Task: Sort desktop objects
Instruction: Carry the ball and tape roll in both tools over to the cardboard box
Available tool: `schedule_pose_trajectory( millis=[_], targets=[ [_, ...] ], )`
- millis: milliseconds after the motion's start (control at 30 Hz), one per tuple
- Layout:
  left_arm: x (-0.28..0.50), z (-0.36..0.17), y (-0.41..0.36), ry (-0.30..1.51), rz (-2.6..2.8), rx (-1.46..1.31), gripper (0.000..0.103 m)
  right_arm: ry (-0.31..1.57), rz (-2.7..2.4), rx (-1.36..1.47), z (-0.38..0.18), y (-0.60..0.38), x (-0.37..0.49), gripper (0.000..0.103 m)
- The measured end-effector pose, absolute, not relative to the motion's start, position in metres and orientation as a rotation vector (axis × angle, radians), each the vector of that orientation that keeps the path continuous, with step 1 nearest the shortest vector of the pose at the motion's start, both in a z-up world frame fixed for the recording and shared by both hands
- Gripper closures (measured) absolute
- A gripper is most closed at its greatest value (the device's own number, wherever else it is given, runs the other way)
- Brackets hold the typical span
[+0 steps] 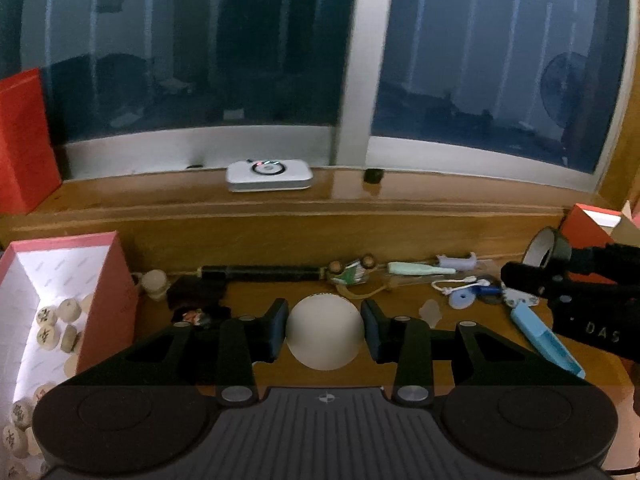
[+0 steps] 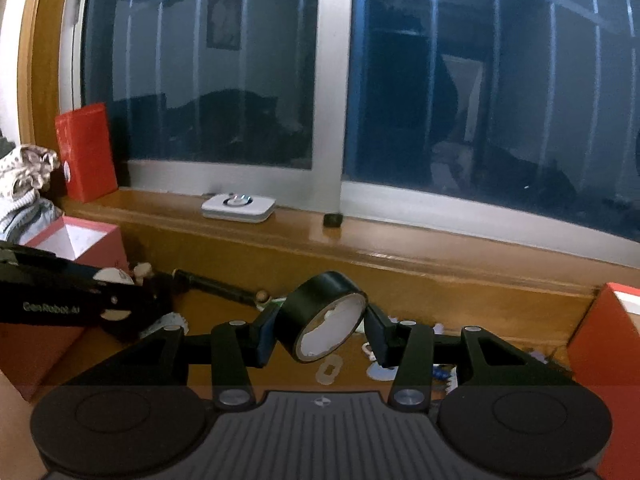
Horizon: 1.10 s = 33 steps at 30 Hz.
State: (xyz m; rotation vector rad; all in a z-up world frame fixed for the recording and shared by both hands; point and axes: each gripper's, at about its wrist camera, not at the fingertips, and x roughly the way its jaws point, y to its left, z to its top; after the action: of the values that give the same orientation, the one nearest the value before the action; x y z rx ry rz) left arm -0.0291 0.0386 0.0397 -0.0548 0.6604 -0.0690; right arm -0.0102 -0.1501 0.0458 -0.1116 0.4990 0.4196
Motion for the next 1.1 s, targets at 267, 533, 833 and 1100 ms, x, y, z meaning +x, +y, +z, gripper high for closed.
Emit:
schedule_pose_trajectory(
  millis=[267, 533, 833, 1100],
  targets=[
    [-0.026, 0.053, 0.004, 0.632, -0.114, -0.02, 0.063, 0.477, 0.372, -0.083, 0.055, -0.183, -0.014, 0.055],
    [-0.02, 0.059, -0.043, 0.619, -0.153, 0.0, 0.063, 0.469, 0.307, -0.046, 0.061, -0.232, -0.009, 0.055],
    [-0.005, 0.061, -0.086, 0.608, -0.212, 0.018, 0.063, 0.456, 0.239, -0.029, 0.062, -0.276, -0.001, 0.055],
    [0.006, 0.057, -0.117, 0.62, -0.26, 0.045, 0.063, 0.456, 0.171, -0.001, 0.06, -0.313, -0.003, 0.055]
  ],
)
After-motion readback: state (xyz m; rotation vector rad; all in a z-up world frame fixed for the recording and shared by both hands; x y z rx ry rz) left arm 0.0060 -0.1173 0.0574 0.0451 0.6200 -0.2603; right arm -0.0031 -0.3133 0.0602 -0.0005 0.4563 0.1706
